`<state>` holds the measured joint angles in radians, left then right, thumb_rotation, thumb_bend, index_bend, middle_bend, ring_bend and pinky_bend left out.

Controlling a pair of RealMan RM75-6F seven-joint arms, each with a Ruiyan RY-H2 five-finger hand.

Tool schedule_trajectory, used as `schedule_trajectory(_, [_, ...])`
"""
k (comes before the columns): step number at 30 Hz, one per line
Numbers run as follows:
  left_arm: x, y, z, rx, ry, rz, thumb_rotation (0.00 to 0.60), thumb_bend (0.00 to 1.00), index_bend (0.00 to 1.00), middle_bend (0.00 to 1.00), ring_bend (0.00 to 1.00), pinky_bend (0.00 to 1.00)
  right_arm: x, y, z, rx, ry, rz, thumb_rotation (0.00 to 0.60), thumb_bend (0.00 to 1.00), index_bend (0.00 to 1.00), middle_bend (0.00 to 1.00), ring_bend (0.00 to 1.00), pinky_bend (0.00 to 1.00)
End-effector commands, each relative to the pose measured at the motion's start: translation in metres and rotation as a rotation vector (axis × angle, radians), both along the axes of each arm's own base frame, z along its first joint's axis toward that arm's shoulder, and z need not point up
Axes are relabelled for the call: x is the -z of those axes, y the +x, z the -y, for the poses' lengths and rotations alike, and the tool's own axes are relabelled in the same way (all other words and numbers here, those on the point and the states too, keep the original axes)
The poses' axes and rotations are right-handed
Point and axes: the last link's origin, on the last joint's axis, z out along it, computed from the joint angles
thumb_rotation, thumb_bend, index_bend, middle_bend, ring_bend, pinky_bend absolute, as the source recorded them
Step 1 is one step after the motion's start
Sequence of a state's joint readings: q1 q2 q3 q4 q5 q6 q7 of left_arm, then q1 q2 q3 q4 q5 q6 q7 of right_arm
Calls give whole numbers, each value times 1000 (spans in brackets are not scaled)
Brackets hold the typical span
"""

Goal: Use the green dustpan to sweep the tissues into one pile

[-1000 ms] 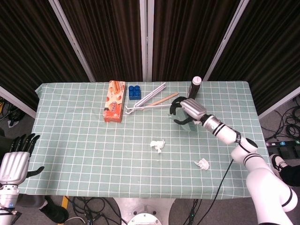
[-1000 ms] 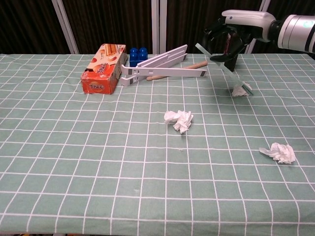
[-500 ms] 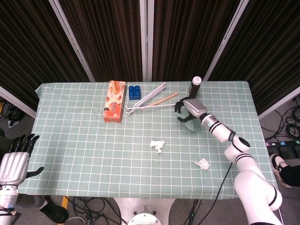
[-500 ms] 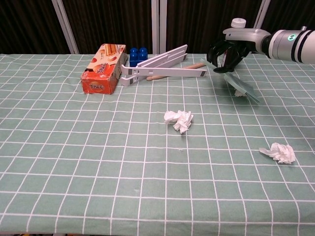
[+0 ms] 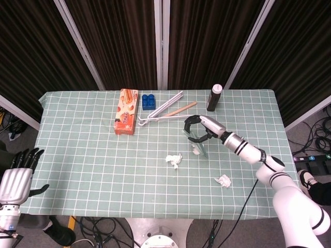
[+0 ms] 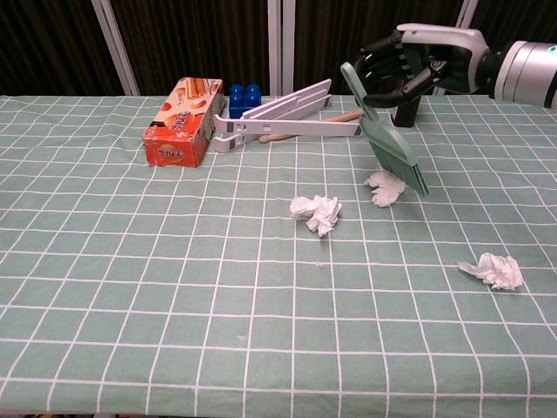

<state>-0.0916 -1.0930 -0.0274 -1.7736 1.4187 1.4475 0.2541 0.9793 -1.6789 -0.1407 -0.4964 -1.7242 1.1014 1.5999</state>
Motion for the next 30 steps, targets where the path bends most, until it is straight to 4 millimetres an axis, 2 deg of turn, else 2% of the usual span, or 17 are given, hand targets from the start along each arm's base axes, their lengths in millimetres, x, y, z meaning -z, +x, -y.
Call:
schedule_trajectory(1, [0,0,0,2,0,2,600,69,103,68,33,79,-14,-4,1,-11,-54,-10,600,462,755,580,216,145])
schedule_trajectory(5, [1,0,0,6,-1,5,600,69,103,68,33,78,-16,-19,4,-33,-144,-147,600,463,755,581,216,143])
schedule_trajectory(9, [2,1,0,7,-4,10,600,69,103,68,33,78,3,-26,-1,-31,-151,-219,600,462,755,581,216,138])
schedule_trajectory(14, [1,-1,2,1,0,12,600,69,103,68,33,78,31,-13,-9,-20,-82,-148,600,463,755,581,216,138])
schedule_trajectory(19, [-1,-3,5,-7,7,22,600,69,103,68,33,78,47,5,-17,-47,-14,-76,600,462,755,581,216,137])
schedule_trajectory(25, [0,-5,7,-9,6,29,600,69,103,68,33,78,51,15,-26,-69,25,-17,600,461,755,581,216,137])
schedule_trajectory(30, [0,-5,6,1,6,35,600,69,103,68,33,78,35,12,-33,-88,0,43,600,461,754,581,216,129])
